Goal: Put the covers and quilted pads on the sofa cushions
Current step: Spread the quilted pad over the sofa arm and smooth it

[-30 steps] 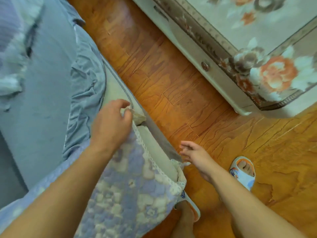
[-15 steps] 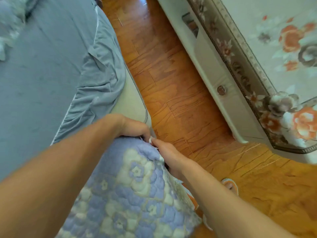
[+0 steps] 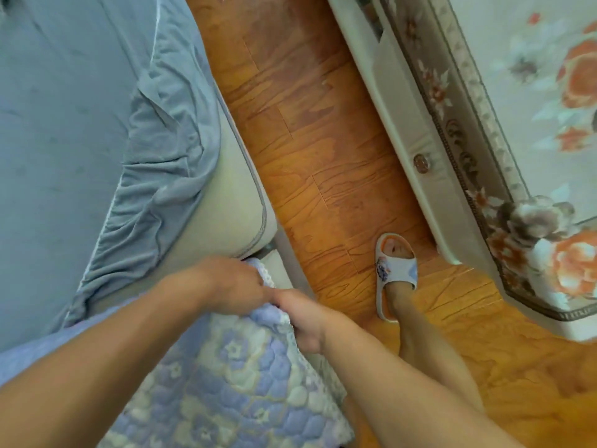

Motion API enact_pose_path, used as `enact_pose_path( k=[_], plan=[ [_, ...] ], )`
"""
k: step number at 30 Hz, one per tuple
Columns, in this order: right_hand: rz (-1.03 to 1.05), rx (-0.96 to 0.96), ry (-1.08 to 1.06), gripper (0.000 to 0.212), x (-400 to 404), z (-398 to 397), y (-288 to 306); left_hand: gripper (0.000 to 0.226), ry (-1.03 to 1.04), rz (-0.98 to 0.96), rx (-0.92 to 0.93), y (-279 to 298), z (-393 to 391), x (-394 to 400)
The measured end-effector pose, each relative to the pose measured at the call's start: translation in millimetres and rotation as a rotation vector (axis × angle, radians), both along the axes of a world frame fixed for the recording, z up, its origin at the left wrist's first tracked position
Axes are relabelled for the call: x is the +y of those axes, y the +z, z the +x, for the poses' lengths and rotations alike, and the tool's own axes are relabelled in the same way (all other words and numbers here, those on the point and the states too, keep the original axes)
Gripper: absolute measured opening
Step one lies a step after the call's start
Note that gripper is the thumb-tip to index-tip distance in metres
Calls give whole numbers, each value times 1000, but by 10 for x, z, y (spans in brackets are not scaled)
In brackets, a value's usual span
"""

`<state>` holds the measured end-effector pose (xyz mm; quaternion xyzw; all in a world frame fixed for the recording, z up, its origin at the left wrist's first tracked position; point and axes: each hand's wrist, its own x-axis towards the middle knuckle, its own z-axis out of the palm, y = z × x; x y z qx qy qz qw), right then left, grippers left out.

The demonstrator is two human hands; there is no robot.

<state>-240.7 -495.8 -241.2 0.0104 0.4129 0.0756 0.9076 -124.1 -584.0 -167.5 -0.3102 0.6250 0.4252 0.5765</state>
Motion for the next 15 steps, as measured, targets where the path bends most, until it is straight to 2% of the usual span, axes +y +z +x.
enact_pose_path(
  k=[2, 4, 6, 8, 9, 10, 11, 13, 15],
  plan=[
    [-326, 245, 94, 26, 51, -146, 3, 29, 15, 29, -82, -84, -135, -34],
    [-573, 494, 200, 24, 226, -465, 81, 32, 52, 107, -182, -152, -274, -54],
    [-655, 564, 233, 21, 450, -835, 295, 30, -91, 228, -246, -240, -428, 32],
    [-715, 563, 442, 23, 709, -1129, 596, 19, -156, 176, -271, -259, -551, 158],
    [-683, 574, 533, 27, 875, -1215, 696, 20, -177, 108, -261, -275, -567, 238],
    [-586, 575, 563, 30, 1025, -1286, 809, 36, -186, 45, -278, -274, -551, 280],
    [-408, 563, 462, 34, 1171, -1308, 879, 49, -168, -11, -276, -270, -528, 308],
    [5, 455, 53, 60, 1409, -1231, 983, 75, 35, -163, -195, -212, -492, 314],
    [132, 346, -336, 59, 1651, -1054, 977, 84, 328, -334, -36, -32, -462, 247]
  ],
)
